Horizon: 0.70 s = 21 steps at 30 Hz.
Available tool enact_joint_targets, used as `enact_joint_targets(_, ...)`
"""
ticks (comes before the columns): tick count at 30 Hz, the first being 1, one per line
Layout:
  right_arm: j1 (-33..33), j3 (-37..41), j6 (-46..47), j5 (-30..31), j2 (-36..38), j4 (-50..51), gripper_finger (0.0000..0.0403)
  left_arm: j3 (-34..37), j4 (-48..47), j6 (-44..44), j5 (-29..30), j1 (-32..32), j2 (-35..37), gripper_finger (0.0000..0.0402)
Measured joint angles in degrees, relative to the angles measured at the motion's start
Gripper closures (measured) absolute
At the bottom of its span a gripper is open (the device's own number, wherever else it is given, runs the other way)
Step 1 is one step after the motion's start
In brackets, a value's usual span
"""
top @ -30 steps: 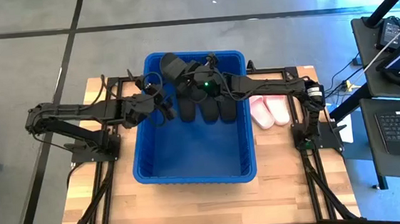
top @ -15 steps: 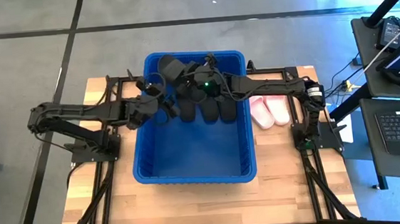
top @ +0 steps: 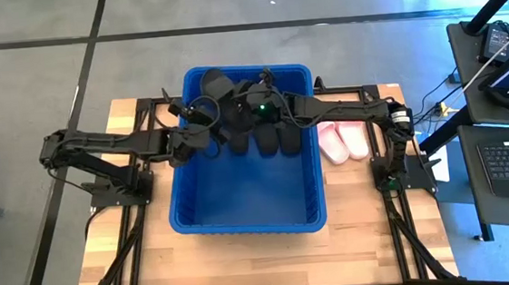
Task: Pick and place slides into bin
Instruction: Put the black slipper into the blue bin
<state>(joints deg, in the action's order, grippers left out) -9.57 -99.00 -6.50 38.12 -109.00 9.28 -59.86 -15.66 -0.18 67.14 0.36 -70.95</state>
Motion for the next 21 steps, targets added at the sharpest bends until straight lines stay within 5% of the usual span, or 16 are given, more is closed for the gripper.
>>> enact_joint_targets(15,1.01,0.0,-6.08,-2.24,0.01,2.39,0.0389,0.0,-0.35,10.29,-0.78,-0.04,0.6,0.0202)
enact_joint_targets(21,1.04,-0.02,-8.86,-2.26,0.01,2.03,0.0389,0.0,-0.37,12.87,-0.81,-0.04,0.6,0.0247)
